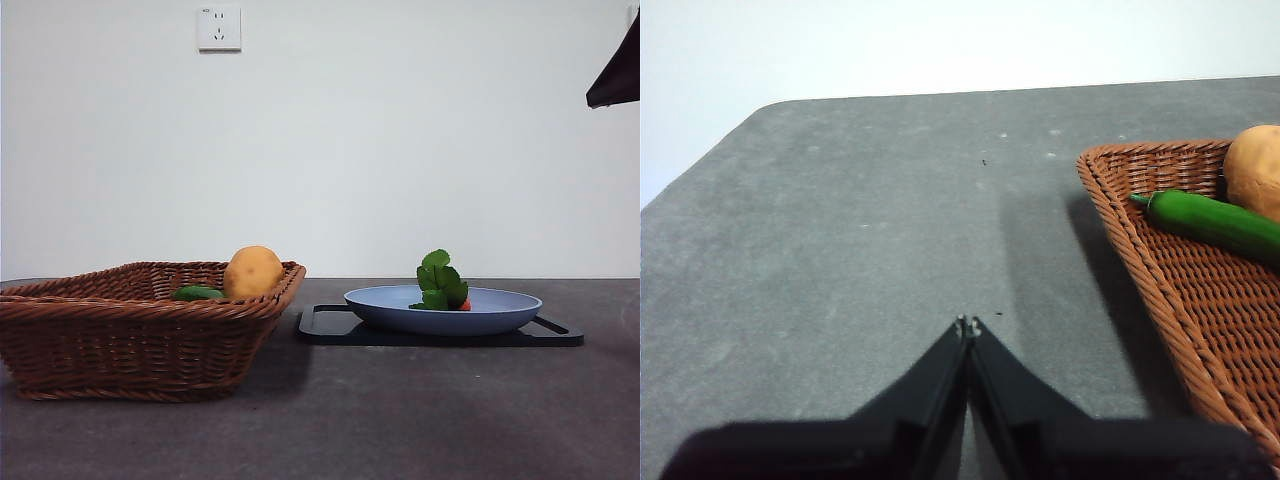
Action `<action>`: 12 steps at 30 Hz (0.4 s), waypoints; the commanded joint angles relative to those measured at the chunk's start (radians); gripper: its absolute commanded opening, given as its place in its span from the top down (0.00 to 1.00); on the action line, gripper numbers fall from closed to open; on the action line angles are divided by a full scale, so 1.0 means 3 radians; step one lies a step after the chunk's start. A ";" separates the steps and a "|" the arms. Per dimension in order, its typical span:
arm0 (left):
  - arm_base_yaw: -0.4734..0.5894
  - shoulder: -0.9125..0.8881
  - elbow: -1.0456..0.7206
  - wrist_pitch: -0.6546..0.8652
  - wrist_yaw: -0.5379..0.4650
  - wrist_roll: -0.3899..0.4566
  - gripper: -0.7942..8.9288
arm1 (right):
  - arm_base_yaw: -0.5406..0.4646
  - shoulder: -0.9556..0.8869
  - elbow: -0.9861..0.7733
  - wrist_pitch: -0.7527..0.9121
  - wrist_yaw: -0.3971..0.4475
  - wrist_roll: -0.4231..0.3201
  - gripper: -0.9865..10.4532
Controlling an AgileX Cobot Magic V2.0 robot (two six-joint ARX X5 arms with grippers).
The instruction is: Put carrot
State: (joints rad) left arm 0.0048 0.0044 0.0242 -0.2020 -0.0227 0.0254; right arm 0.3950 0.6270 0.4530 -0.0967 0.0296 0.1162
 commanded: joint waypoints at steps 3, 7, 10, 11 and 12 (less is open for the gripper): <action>0.0010 -0.0011 -0.0036 0.0023 0.0001 -0.0017 0.91 | 0.0015 0.0010 0.0014 0.0036 0.0011 0.0033 0.91; 0.0010 -0.0011 -0.0036 0.0023 0.0001 -0.0017 0.91 | 0.0019 -0.0018 0.0014 -0.0015 0.0010 -0.0019 0.91; 0.0010 -0.0011 -0.0036 0.0023 0.0001 -0.0017 0.91 | -0.0019 -0.0310 0.0013 -0.0153 0.0122 -0.0322 0.91; 0.0010 -0.0011 -0.0036 0.0023 0.0001 -0.0017 0.91 | -0.0042 -0.0431 0.0009 -0.0217 0.0125 -0.0398 0.91; 0.0010 -0.0011 -0.0036 0.0023 0.0001 -0.0017 0.91 | -0.0083 -0.0553 -0.0013 -0.0237 0.0122 -0.0459 0.91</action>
State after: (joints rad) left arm 0.0048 0.0044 0.0242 -0.2020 -0.0227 0.0254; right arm 0.3740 0.4835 0.4530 -0.1749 0.0574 0.0353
